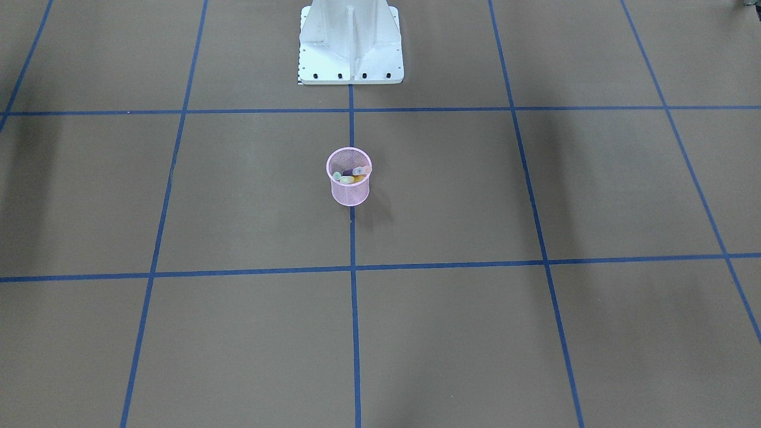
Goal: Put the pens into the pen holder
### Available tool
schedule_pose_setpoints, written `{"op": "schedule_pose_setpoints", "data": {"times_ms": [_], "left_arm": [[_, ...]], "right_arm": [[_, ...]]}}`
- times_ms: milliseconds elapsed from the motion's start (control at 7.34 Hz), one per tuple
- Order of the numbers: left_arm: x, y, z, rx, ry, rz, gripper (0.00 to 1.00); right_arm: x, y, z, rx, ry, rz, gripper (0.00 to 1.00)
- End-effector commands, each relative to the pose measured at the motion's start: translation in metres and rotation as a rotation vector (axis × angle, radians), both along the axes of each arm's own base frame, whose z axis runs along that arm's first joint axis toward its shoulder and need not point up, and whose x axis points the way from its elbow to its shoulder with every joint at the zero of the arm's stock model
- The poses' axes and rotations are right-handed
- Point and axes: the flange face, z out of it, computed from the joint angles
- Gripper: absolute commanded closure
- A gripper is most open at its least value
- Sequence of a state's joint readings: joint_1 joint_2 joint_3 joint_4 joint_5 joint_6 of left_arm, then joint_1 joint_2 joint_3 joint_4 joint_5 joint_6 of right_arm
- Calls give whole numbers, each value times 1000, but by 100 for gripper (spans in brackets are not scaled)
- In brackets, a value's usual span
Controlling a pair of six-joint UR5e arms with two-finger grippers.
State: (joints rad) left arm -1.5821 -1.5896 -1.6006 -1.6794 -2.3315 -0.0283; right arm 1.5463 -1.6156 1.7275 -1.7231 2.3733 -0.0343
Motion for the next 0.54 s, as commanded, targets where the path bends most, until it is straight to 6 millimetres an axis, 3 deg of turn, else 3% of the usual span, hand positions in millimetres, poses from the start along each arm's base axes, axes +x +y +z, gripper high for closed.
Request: {"op": "schedule_pose_setpoints", "data": {"times_ms": [0, 409], "left_arm": [[2, 1, 1, -5, 1, 1, 0], [10, 0, 1, -5, 1, 16, 0]], "right_arm": [[1, 2, 12, 4, -38, 9, 0], [1, 5, 16, -3, -38, 8, 0]]}}
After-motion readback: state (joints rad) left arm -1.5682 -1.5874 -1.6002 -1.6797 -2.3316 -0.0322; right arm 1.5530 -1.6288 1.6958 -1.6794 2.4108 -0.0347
